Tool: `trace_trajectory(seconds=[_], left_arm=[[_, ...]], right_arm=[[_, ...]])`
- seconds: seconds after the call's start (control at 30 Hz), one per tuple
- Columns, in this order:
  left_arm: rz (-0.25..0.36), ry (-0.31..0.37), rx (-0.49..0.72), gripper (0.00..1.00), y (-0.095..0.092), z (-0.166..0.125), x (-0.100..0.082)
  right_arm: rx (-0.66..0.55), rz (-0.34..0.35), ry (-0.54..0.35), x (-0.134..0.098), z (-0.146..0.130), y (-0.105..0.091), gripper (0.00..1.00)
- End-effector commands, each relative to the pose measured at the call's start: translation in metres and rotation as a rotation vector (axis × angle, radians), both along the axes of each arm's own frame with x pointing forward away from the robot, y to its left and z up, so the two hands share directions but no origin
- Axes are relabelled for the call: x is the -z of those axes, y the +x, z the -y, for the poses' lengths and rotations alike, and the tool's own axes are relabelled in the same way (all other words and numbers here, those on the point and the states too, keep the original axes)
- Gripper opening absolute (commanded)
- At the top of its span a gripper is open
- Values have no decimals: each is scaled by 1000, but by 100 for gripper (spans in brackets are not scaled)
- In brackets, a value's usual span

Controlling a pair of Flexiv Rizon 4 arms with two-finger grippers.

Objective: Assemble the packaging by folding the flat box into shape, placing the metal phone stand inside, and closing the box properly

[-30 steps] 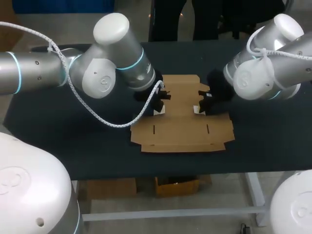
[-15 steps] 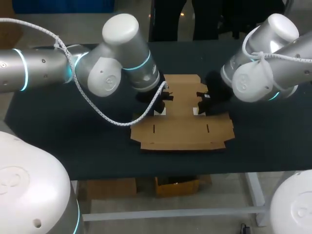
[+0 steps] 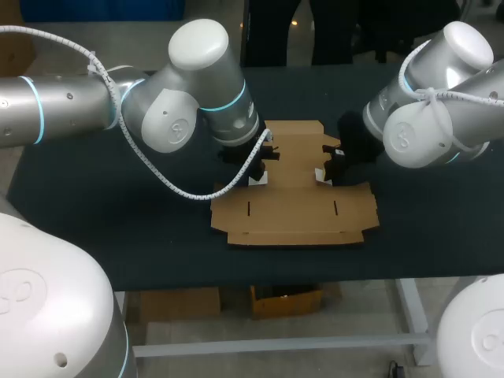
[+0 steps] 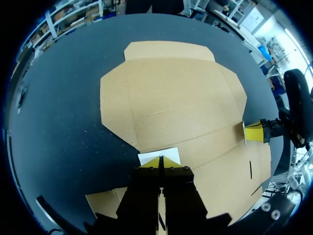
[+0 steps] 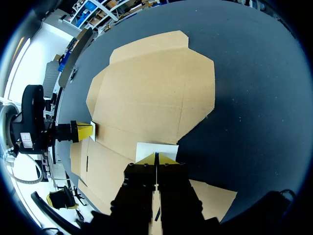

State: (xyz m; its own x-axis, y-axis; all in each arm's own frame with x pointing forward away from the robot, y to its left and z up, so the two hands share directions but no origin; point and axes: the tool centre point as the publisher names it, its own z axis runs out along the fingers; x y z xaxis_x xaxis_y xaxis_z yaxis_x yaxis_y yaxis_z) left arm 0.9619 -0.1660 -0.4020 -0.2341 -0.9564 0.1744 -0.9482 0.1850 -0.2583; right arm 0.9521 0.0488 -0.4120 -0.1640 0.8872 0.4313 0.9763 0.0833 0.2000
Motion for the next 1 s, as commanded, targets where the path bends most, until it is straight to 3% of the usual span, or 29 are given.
trace_trajectory(seconds=[0.03,1.0], left_arm=[[7,21,-13,0,-3,-2,-10],[12,94,-107,0,-5,-32,-33]], right_arm=[[11,13,-4,-10,5,-7,0],[80,17,19,-21,42,-7,0]])
